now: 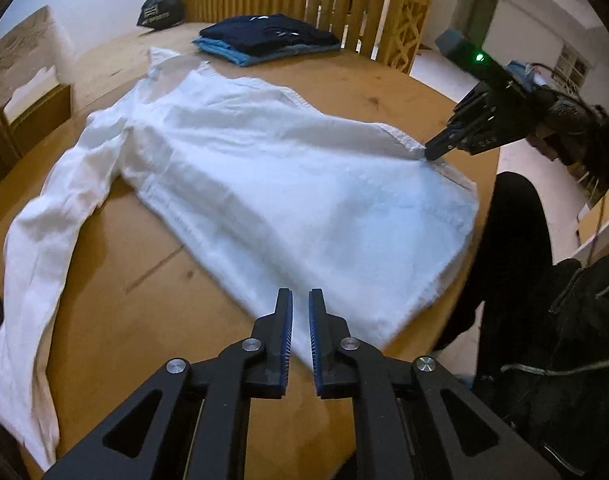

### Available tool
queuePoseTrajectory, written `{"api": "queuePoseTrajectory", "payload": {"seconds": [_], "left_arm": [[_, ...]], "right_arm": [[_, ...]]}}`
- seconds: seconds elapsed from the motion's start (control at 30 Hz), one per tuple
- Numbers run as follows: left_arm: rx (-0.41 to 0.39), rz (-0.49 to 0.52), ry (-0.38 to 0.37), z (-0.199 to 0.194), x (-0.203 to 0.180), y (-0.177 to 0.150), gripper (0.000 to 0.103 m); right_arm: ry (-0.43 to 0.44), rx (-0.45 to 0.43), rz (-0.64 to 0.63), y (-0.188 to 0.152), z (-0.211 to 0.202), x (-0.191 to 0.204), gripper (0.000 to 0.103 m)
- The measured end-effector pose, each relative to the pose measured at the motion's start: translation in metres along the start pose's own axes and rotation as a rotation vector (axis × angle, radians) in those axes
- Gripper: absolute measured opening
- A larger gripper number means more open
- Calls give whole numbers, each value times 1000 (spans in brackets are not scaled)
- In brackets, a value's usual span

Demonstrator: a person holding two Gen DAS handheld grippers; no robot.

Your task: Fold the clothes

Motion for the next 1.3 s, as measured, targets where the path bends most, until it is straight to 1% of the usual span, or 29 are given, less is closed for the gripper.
{"api": "queuePoseTrajectory", "payload": {"seconds": [0.07,0.13,0.2,0.23,0.27,0.3,0.33,0.5,0.57,0.7,0.77,0.8,1.07,1.13,1.17,1.2,1.3], "left_arm": [[9,20,-12,15,-1,6,9],[35,21,-72,28,-6,8,9],[83,21,-115,40,-13,1,10],[100,17,-135,42,-15,-3,13],[98,5,-159,38,-17,-7,19],[97,-6,-184,34,-19,-11,21],[93,-21,-198,30,-19,-13,20],[48,-136,-182,6,2,-17,20],[50,-203,-194,6,8,-14,20],[106,-202,-171,23,3,-14,21],[125,-202,-182,29,-3,-16,21],[124,-204,-188,29,-5,-16,23],[144,-315,-199,28,-4,-20,24],[135,-345,-205,28,-3,-21,19],[130,-354,-207,29,-3,-21,4],[128,-356,-212,30,-4,-22,1],[100,-341,-206,32,-11,-18,1]], "right_arm": [[-5,-3,-8,2,-1,4,5],[-13,0,-15,2,0,6,5],[-22,6,-5,2,1,3,5],[-23,8,2,2,2,0,5],[-24,9,8,2,2,-2,5],[-24,11,15,1,3,-4,5],[-25,11,16,2,3,-4,5],[-19,17,-2,7,7,5,5],[-16,15,-7,7,7,8,5],[-9,7,-14,9,7,13,5],[-7,4,-18,10,7,15,5],[-6,2,-22,11,8,13,5],[13,-22,-50,13,8,11,5],[19,-30,-51,13,8,12,5],[25,-33,-47,13,8,12,6],[32,-37,-43,13,8,12,6],[49,-43,-30,13,6,11,6]]}}
Point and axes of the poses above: each gripper's, at about its wrist camera, not at the fingertips, and z roughly the way its jaws point, x to its left, y to its top, the point moved 8 cm from there along z, roughly the way its jaws point, and after that the axes turned 3 degrees about -z, right-handed, at the moved point
